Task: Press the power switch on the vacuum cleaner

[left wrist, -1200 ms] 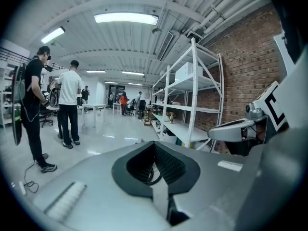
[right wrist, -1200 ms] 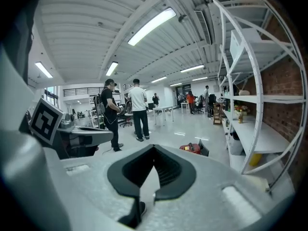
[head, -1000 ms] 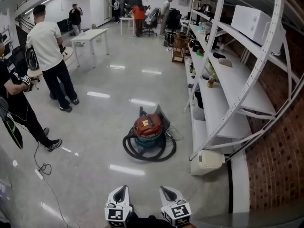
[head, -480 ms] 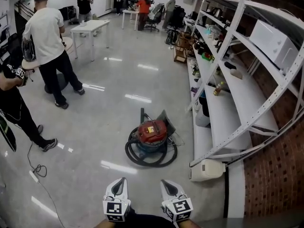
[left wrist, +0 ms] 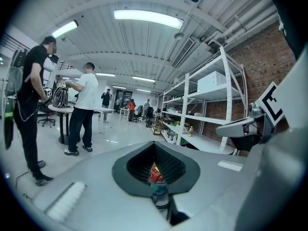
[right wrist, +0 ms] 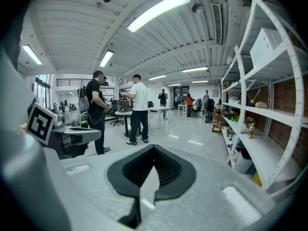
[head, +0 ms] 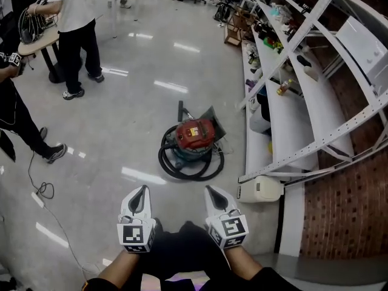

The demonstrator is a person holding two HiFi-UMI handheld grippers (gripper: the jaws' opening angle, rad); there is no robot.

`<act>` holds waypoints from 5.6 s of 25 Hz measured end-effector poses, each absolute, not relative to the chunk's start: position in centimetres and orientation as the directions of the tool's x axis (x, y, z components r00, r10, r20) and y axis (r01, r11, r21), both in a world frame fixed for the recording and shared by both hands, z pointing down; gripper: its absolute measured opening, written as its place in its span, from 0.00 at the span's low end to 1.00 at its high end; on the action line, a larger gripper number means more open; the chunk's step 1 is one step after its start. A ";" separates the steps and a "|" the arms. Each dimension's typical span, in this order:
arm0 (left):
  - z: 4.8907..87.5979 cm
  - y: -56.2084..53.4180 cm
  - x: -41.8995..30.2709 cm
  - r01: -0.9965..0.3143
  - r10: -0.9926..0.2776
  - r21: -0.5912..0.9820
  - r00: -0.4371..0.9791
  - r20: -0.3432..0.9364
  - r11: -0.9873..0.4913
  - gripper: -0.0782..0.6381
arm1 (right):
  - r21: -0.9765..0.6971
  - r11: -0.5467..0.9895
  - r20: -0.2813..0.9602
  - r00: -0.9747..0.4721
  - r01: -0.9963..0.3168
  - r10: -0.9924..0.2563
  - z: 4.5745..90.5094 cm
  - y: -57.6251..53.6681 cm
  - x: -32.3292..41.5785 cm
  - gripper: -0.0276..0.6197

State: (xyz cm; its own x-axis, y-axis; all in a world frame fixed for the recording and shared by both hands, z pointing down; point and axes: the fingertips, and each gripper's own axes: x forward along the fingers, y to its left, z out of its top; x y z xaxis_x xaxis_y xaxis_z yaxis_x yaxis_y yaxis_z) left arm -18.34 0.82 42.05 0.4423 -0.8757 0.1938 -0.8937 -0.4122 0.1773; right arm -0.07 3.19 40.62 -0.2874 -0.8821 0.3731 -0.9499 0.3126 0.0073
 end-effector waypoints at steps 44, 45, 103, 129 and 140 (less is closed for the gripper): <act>58.4 -27.8 -2.0 -0.935 -0.832 0.115 0.351 0.429 -0.335 0.13 | -0.106 0.401 0.621 -0.376 -0.910 -0.688 60.8 -27.6 12.0 0.03; 59.5 -28.5 -2.0 -0.934 -0.827 0.124 0.354 0.437 -0.335 0.13 | -0.104 0.399 0.629 -0.370 -0.911 -0.683 61.9 -28.2 11.9 0.03; 91.2 -42.3 -0.1 -0.856 -0.507 0.247 0.475 0.719 -0.453 0.13 | -0.038 0.262 0.947 -0.118 -0.964 -0.299 95.2 -41.2 12.2 0.03; 68.4 -36.0 2.0 -0.873 -0.644 0.211 0.471 0.602 -0.440 0.13 | -0.080 0.330 0.721 -0.283 -0.941 -0.632 69.6 -34.9 12.2 0.03; 59.5 -27.2 1.5 -0.912 -0.734 0.231 0.411 0.541 -0.340 0.13 | -0.115 0.446 0.598 -0.420 -0.888 -0.682 58.6 -27.4 12.0 0.03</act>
State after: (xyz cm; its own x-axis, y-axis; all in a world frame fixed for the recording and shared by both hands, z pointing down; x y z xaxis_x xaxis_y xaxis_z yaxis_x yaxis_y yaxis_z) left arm 1.49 -27.15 59.53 0.4107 -0.7341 0.5408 -0.9117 -0.3401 0.2306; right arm 11.96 -27.38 58.58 -0.4202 -0.6824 0.5981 -0.8877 0.4458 -0.1150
